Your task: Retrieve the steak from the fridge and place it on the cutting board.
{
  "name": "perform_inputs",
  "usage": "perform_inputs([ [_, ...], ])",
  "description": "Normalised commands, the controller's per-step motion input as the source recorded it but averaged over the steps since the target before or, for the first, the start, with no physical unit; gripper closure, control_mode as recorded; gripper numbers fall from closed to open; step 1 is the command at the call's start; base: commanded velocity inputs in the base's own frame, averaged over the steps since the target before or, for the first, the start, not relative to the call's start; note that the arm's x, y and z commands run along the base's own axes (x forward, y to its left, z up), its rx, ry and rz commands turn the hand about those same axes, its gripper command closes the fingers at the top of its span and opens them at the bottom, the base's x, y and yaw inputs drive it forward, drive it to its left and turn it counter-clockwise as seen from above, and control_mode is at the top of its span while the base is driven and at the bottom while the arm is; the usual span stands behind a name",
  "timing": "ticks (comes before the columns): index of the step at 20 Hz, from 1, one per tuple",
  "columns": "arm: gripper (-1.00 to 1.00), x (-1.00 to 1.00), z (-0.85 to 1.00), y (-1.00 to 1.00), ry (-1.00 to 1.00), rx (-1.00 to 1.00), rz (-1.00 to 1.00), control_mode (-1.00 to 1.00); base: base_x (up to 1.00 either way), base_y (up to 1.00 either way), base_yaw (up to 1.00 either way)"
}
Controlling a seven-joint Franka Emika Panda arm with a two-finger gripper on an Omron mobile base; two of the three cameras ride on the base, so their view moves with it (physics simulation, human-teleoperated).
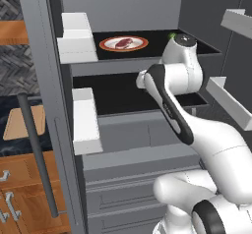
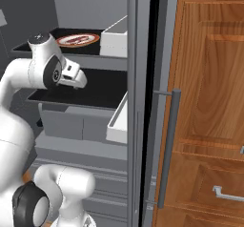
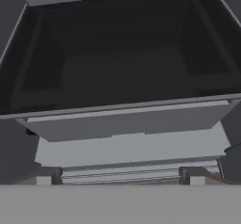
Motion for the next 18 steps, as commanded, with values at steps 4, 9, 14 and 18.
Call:
perform_inputs([
  [4, -1.00, 0.00, 0.60, 0.09, 0.00, -0.02, -0.10, -1.00, 0.00, 0.00, 0.00],
  [9, -1.00, 0.00, 0.57, 0.10, -0.05, -0.03, -0.03, -1.00, 0.00, 0.00, 0.00],
  [14, -1.00, 0.06, 0.16, 0.00, -0.12, -0.05, 0.00, -1.00, 0.00, 0.00, 0.00],
  [18, -1.00, 0.00, 0.32, 0.00, -0.17, -0.02, 0.00, -1.00, 0.00, 0.00, 0.00],
])
